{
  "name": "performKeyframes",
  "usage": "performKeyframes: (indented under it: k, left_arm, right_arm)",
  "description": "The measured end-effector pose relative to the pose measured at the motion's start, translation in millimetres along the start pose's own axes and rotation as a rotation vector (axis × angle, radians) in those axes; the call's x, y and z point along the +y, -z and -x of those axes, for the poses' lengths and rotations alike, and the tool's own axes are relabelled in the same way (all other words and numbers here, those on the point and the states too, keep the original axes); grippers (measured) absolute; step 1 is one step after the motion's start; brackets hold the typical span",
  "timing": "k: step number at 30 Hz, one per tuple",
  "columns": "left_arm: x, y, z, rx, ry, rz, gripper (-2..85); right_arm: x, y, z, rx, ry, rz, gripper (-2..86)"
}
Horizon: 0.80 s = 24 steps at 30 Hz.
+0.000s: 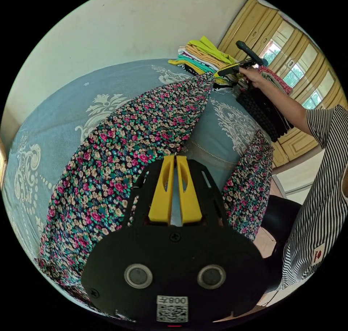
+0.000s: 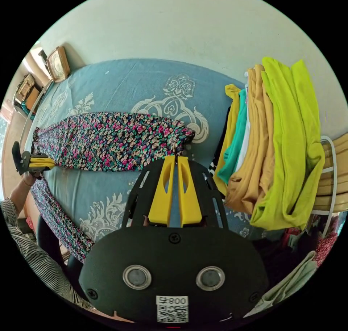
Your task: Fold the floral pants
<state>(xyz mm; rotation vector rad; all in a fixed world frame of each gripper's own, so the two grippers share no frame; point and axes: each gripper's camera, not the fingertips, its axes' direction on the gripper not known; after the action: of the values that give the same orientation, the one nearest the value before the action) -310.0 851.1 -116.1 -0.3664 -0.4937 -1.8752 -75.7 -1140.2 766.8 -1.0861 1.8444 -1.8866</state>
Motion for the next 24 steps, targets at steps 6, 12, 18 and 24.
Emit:
performKeyframes:
  k: [6, 12, 18, 24]
  left_arm:
    - [24, 8, 0, 0.036, -0.044, 0.120, 1.4]
    - [60, 40, 4, 0.076, -0.036, 0.098, 1.4]
    - [104, 74, 11, 0.080, 0.014, 0.068, 1.2]
    - [173, 151, 7, 0.044, 0.099, -0.118, 0.9]
  right_arm:
    - [-7, -26, 2, 0.087, -0.062, 0.224, -0.1]
    - [0, -17, 43, -0.026, -0.067, 0.026, -0.4]
    - [-42, -105, 92, 0.293, 0.004, 0.219, 0.0]
    - [-37, -72, 129, 0.250, 0.008, 0.020, 0.0]
